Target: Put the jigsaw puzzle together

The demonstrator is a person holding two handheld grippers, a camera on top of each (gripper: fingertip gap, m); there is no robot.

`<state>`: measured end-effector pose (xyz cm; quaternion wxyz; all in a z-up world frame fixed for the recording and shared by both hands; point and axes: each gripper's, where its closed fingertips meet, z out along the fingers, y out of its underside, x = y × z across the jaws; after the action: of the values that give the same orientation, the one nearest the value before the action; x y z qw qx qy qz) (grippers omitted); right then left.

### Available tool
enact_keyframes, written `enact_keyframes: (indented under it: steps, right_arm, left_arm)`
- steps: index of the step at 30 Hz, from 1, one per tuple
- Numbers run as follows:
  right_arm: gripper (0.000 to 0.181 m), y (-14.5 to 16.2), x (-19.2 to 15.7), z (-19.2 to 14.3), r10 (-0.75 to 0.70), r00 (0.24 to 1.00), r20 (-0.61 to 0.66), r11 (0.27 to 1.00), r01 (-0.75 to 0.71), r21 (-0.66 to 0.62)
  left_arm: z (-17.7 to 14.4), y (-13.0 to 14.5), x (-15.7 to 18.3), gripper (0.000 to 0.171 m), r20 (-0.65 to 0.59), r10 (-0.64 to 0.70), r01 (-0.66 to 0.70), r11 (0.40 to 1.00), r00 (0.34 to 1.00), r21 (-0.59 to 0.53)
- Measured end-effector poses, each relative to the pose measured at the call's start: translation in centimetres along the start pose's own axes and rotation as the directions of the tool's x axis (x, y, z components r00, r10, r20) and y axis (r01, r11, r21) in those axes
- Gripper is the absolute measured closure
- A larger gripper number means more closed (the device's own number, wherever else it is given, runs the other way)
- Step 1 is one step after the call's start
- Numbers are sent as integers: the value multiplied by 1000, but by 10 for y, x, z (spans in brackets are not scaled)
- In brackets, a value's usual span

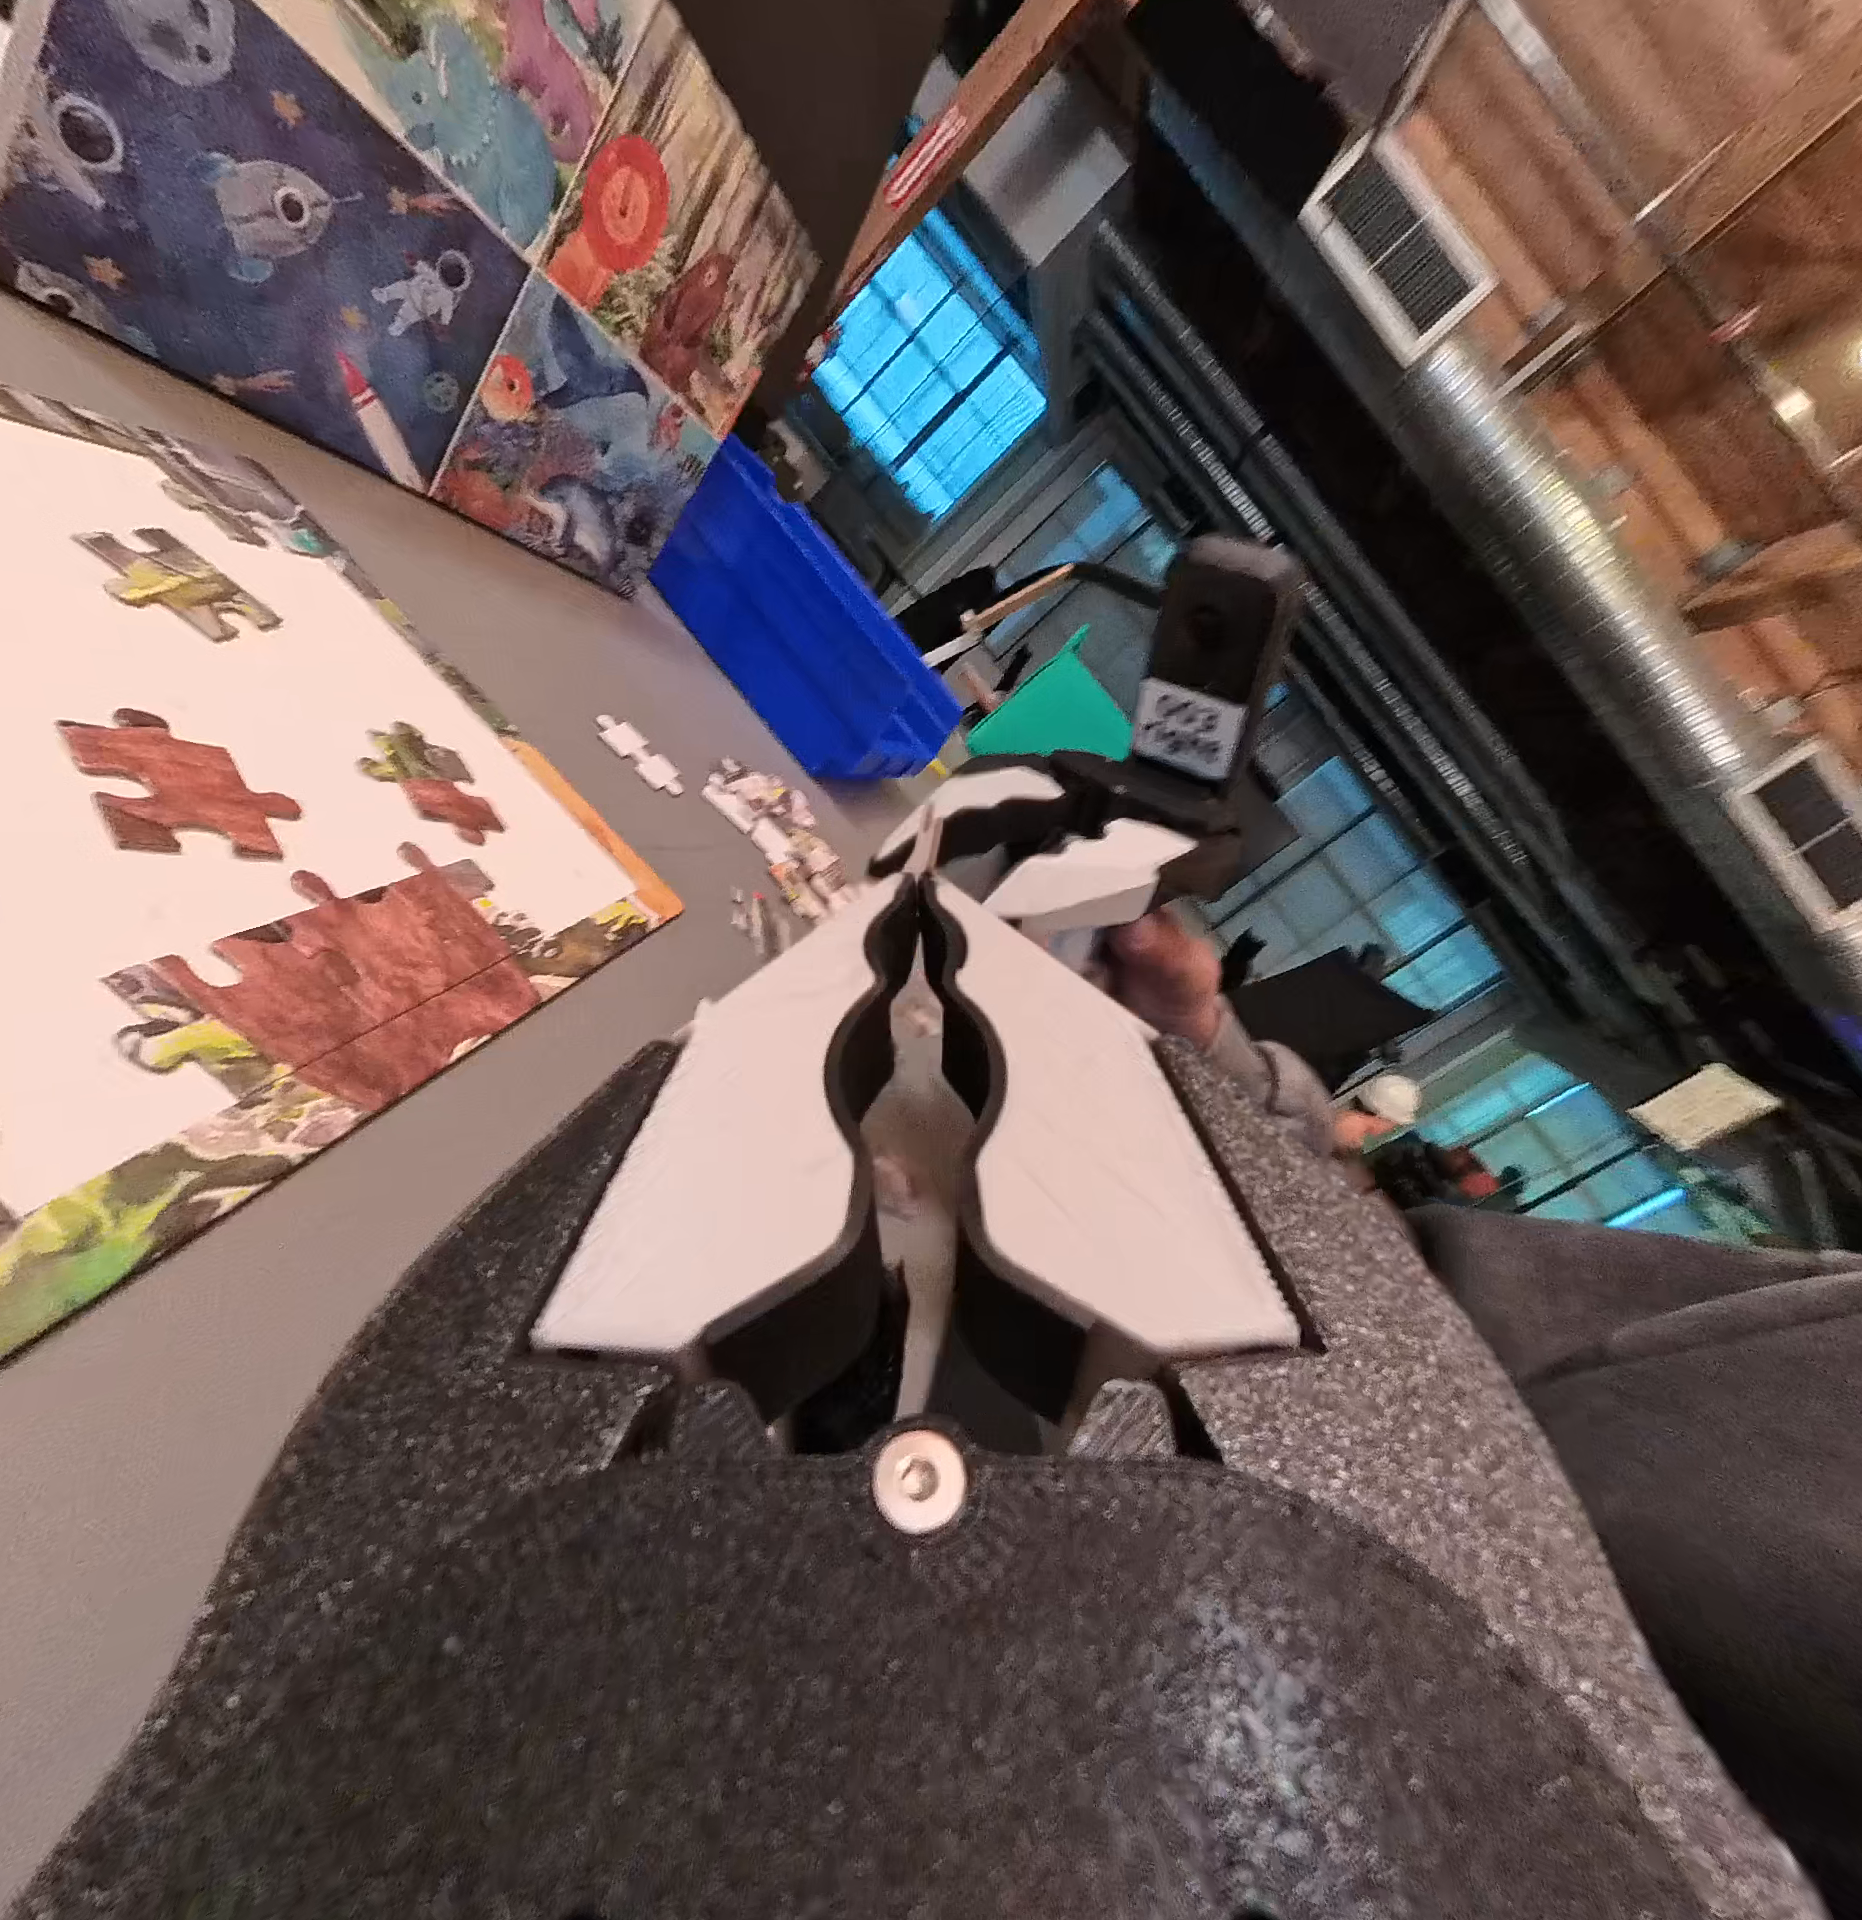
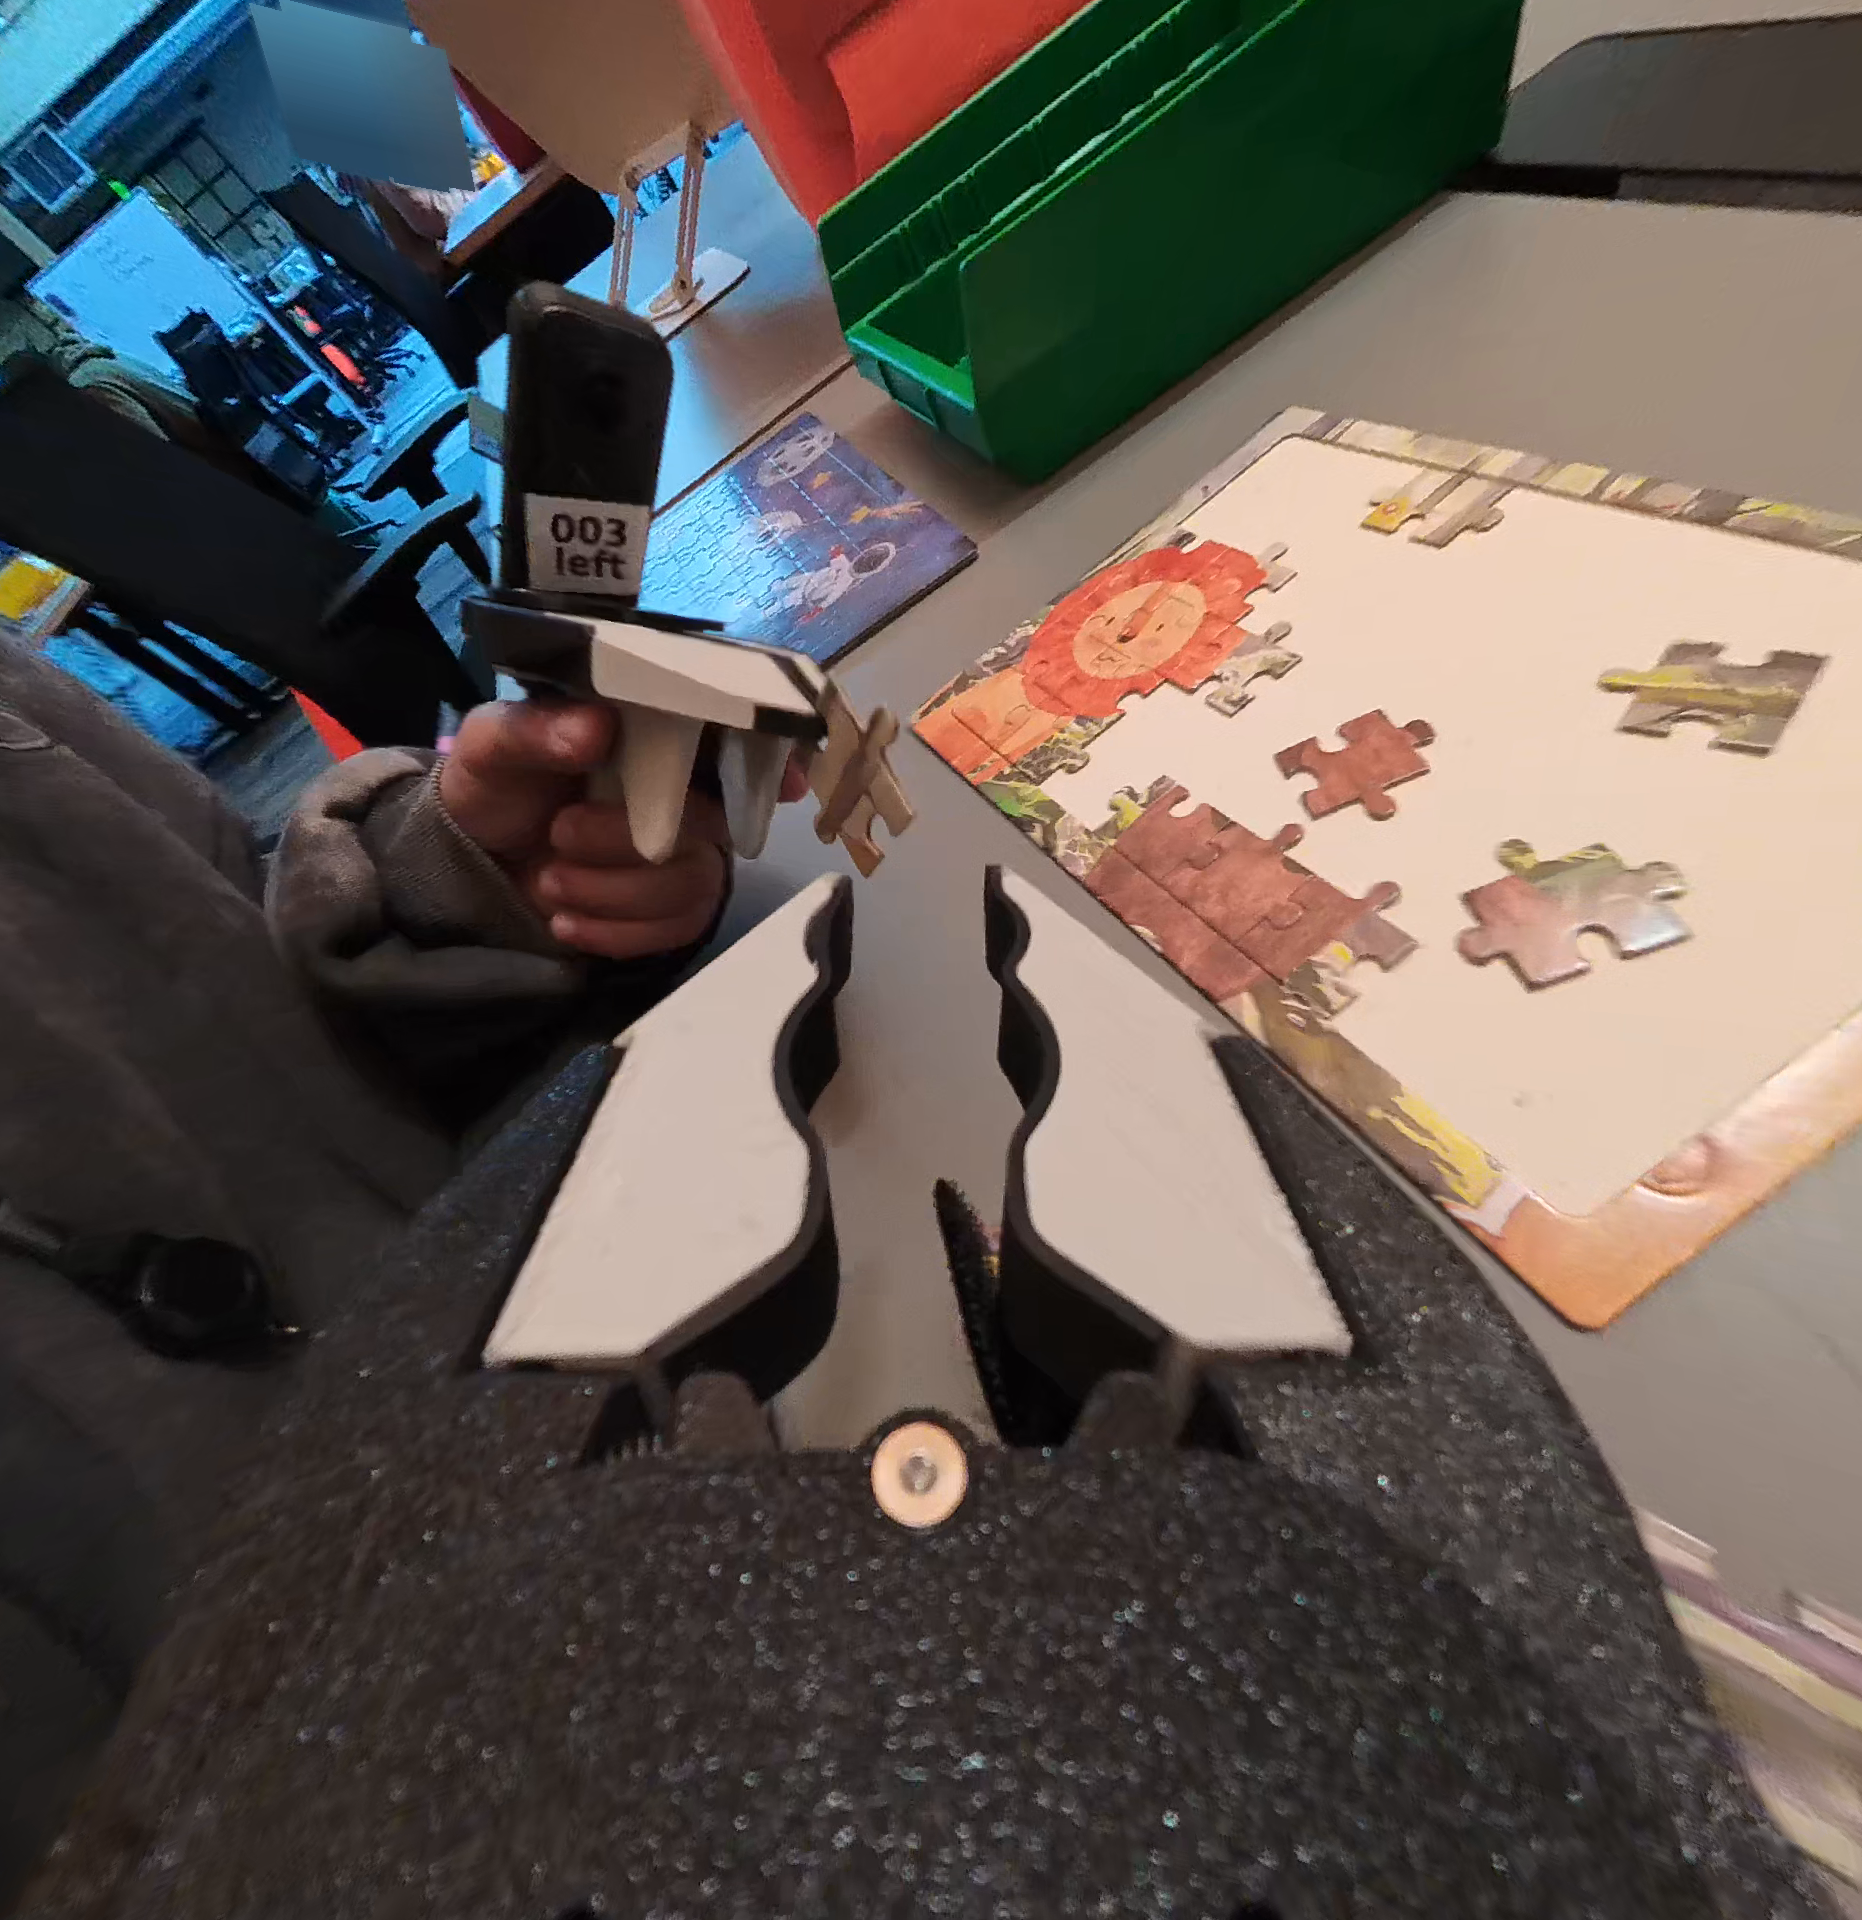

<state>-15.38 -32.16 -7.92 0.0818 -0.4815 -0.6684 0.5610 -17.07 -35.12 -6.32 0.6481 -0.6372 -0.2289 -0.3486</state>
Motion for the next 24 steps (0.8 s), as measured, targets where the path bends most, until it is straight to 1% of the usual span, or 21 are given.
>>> enact_keyframes:
  steps: [1,3,4,6,8,11,14,17,20,23,24]
  right_arm:
    - [156,1,-4,6,37,999,38,999,-36,-4]
    - [154,3,-21,20,136,976,172,991,-136,-12]
    - [155,2,-28,26,153,963,223,987,-158,5]
    - [161,-6,-36,35,156,948,276,980,-183,73]
    - [166,-14,-43,40,180,921,344,964,-236,126]
    - [179,-18,-35,39,174,929,326,957,-238,169]
    - [180,-24,-33,29,176,922,344,950,-251,186]
    - [180,-39,-33,10,180,899,399,922,-296,251]
    - [180,-34,-27,8,162,929,334,941,-247,231]
    - [180,-33,-24,6,184,930,319,938,-263,224]
    - [180,-32,-22,6,188,933,308,939,-263,223]
  left_arm:
    - [-2,-4,4,171,-33,-27,27,999,999,22]
    - [-6,-12,7,171,-87,-81,87,994,993,64]
    - [-8,-16,8,171,-109,-105,114,990,988,83]
    - [-12,-21,9,171,-142,-139,155,982,980,108]
    - [-14,-23,10,171,-158,-146,166,979,977,117]
    - [-13,-22,10,171,-155,-142,160,981,978,113]
    - [-12,-21,13,171,-168,-141,160,981,976,106]
    - [-9,-15,16,171,-180,-139,155,985,974,76]
    - [-7,-12,16,171,-159,-118,129,990,980,64]
    - [-6,-13,17,171,-157,-107,119,990,982,70]
    - [-6,-13,16,166,-150,-108,119,990,983,72]
